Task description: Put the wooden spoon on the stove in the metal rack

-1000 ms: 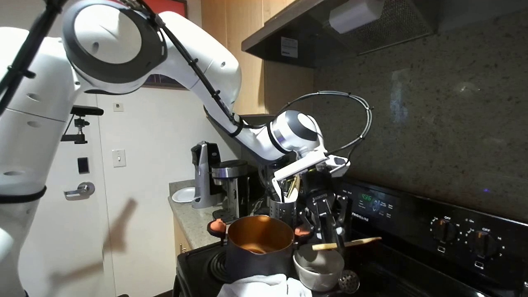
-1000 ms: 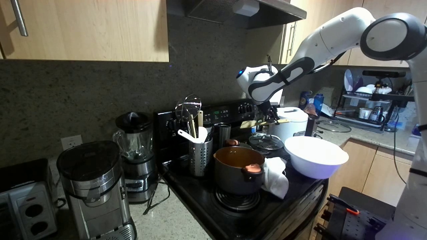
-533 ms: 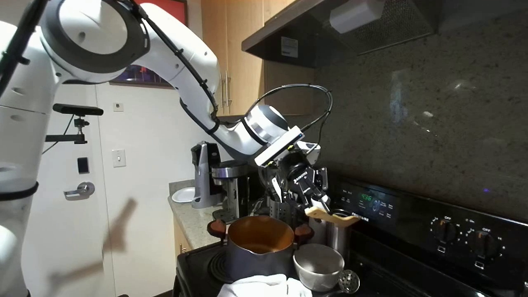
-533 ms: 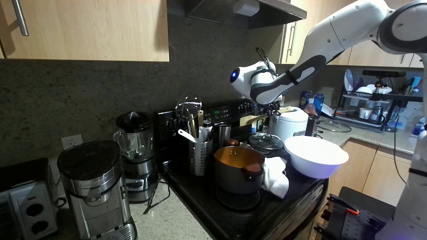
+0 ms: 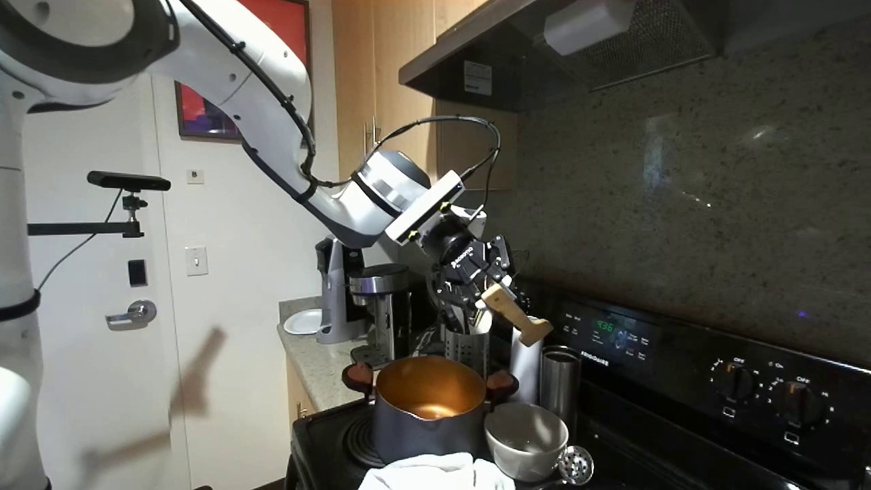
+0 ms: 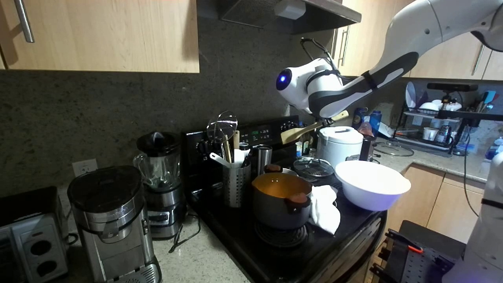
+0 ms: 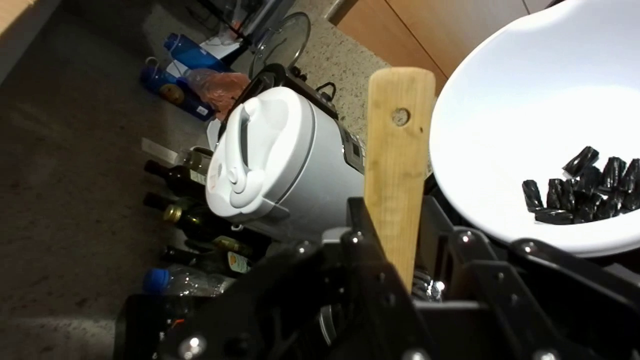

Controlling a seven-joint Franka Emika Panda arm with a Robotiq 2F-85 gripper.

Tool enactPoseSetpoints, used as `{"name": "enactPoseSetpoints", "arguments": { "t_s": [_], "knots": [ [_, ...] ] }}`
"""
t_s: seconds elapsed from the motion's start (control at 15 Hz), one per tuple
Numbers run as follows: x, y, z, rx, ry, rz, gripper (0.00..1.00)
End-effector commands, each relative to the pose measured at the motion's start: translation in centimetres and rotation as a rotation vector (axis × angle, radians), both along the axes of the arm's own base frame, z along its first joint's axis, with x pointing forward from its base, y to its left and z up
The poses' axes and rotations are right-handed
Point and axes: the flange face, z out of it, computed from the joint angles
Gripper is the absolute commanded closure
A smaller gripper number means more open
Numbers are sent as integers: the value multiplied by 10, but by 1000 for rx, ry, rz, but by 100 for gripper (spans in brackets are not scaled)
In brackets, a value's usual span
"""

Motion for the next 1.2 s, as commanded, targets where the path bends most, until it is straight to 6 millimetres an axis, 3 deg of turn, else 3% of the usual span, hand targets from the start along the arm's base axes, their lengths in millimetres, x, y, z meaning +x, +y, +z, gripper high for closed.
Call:
{"name": "enactPoseSetpoints", "arguments": {
  "t_s": [0.0,0.2,0.4,0.87,1.13],
  "knots": [
    [-24,20,36,-49,24,69,89],
    [-31,47,55,-70,47,142,90],
    [-35,77,60,-88,70,217,89],
    [-27,145,46,-151,54,397,90],
    [-20,172,39,-199,40,468,90]
  ]
}}
